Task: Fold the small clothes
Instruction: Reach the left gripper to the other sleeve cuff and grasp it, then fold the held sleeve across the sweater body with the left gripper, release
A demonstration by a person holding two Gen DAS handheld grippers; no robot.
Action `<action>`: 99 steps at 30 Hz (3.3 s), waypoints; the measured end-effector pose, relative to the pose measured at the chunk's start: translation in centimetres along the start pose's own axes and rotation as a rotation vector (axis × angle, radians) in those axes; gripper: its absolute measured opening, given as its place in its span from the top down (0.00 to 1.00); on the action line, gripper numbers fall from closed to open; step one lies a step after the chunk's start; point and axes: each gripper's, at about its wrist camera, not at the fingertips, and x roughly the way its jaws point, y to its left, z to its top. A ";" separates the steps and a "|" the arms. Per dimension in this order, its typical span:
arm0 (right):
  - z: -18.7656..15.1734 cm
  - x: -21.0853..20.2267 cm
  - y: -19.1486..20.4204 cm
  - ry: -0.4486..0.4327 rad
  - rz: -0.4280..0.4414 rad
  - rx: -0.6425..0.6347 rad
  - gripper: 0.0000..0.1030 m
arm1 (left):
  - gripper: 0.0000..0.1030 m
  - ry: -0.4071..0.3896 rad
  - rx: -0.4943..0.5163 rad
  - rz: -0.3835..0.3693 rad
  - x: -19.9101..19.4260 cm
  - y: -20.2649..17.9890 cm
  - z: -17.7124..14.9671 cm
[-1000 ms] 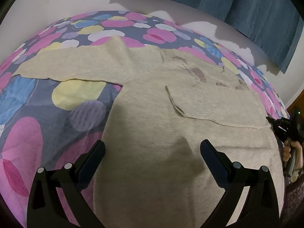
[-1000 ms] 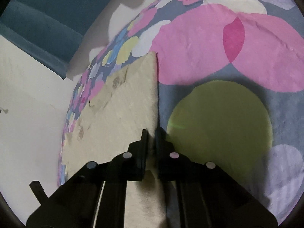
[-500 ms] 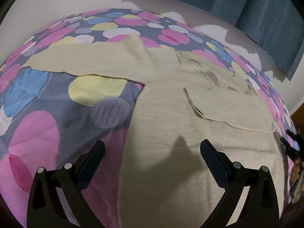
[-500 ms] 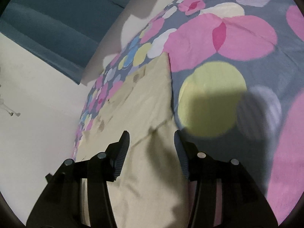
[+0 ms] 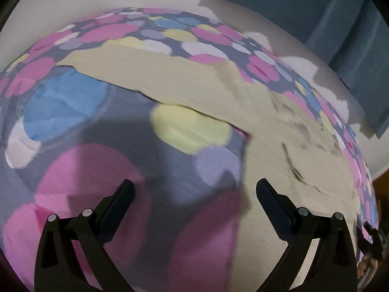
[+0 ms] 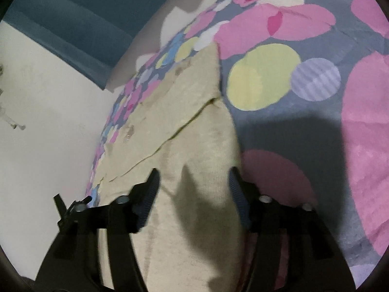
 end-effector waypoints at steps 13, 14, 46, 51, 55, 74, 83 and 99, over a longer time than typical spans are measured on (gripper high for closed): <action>-0.7 0.9 2.0 -0.030 0.000 -0.130 0.10 | 0.04 -0.065 -0.149 0.103 2.5 10.2 6.7; -0.7 0.9 2.1 -0.030 0.003 -0.130 0.09 | 0.04 -0.070 -0.169 0.100 2.8 11.2 7.4; -0.6 0.8 2.0 -0.021 0.022 -0.136 0.05 | 0.95 -0.231 -0.453 0.089 2.9 22.8 15.7; -0.5 0.9 2.0 -0.022 0.022 -0.136 0.05 | 0.95 -0.297 -0.403 0.169 -0.9 20.7 15.1; -0.5 0.9 2.1 -0.022 0.023 -0.136 0.05 | 0.95 -0.367 -0.370 0.201 -4.3 18.5 14.8; -0.4 0.8 1.8 -0.024 0.032 -0.137 0.05 | 0.95 -0.351 0.152 -0.112 -5.1 -13.1 13.3; -0.6 0.7 1.8 -0.026 0.037 -0.134 0.05 | 0.95 -0.174 0.330 -0.260 0.7 -27.5 6.5; -0.7 0.7 1.7 -0.035 0.052 -0.127 0.05 | 0.95 0.013 0.480 -0.322 7.2 -37.6 -2.7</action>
